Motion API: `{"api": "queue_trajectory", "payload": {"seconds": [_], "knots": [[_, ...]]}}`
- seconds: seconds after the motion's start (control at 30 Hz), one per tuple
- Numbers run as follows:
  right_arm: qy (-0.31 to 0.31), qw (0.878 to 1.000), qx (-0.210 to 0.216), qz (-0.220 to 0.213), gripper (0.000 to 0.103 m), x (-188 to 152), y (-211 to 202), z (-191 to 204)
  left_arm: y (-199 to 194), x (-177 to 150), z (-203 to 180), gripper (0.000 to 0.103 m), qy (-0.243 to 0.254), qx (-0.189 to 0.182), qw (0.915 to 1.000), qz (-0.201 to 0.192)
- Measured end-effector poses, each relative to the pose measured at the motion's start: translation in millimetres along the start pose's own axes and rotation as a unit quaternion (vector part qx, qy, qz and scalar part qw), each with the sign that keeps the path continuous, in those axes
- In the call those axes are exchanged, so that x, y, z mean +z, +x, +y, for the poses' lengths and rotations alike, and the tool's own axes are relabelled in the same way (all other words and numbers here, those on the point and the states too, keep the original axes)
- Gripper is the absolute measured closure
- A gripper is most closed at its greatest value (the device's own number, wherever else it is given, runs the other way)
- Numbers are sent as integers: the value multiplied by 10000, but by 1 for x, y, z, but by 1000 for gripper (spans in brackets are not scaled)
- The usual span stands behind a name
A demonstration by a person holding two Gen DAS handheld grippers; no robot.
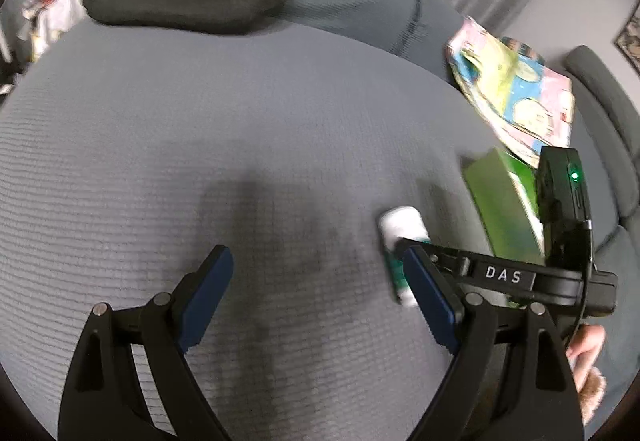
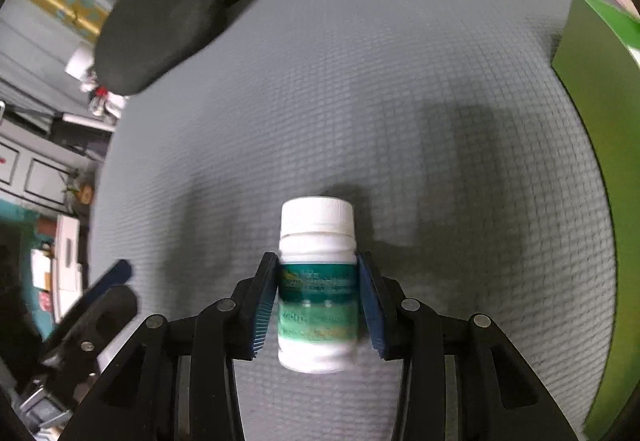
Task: Organize rigid objects
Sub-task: 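Grasp the white-and-green pill bottle with the right gripper, then lift the pill bottle and carry it over the green box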
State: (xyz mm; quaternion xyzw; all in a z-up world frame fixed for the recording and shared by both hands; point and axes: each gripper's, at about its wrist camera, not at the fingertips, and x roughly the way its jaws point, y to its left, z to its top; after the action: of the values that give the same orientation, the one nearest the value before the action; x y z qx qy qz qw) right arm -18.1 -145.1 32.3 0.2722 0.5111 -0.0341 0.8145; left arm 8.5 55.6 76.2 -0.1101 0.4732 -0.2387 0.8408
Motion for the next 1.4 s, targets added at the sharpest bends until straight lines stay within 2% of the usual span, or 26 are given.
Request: {"api": "queue_trajectory", "payload": {"seconds": [0.1,0.2,0.37,0.5,0.73,0.77,0.83,0.93,1.07,1.2,1.27,1.4], "knots": [[143,9996,176,-146,57,-3,-14,-7,2,-1,3,16,-157,-299,9994,80],[146,9989,273,-344,57,-5,-27,-11,11,-6,-5,16,-85,-469,9985,259],[145,9973,499,-525,57,3,-34,-21,31,-13,-25,18,99,-493,9976,477],[113,9949,943,-347,57,-3,-31,-28,44,-13,-37,20,250,-412,9974,528],[233,9944,1026,-54,56,3,-2,-26,69,-16,-44,64,259,-392,9964,712],[203,9946,1017,-9,56,3,0,-24,73,-15,-44,64,255,-383,9963,729],[203,9955,921,30,56,2,4,-25,72,-14,-45,64,312,-378,9967,645],[282,9939,1061,127,56,1,9,-28,72,-12,-49,64,418,-298,9971,566],[320,9927,1159,52,56,1,8,-30,70,-13,-56,64,552,-139,9973,468],[251,9920,1224,-189,56,-3,-7,-31,62,-12,-67,64,761,-81,9967,261],[228,9905,1320,-302,57,-5,-17,-30,53,-11,-76,65,973,-11,9952,28],[218,9875,1428,-624,58,-9,-37,-30,41,-11,-82,65,1065,-103,9941,-187]]}}
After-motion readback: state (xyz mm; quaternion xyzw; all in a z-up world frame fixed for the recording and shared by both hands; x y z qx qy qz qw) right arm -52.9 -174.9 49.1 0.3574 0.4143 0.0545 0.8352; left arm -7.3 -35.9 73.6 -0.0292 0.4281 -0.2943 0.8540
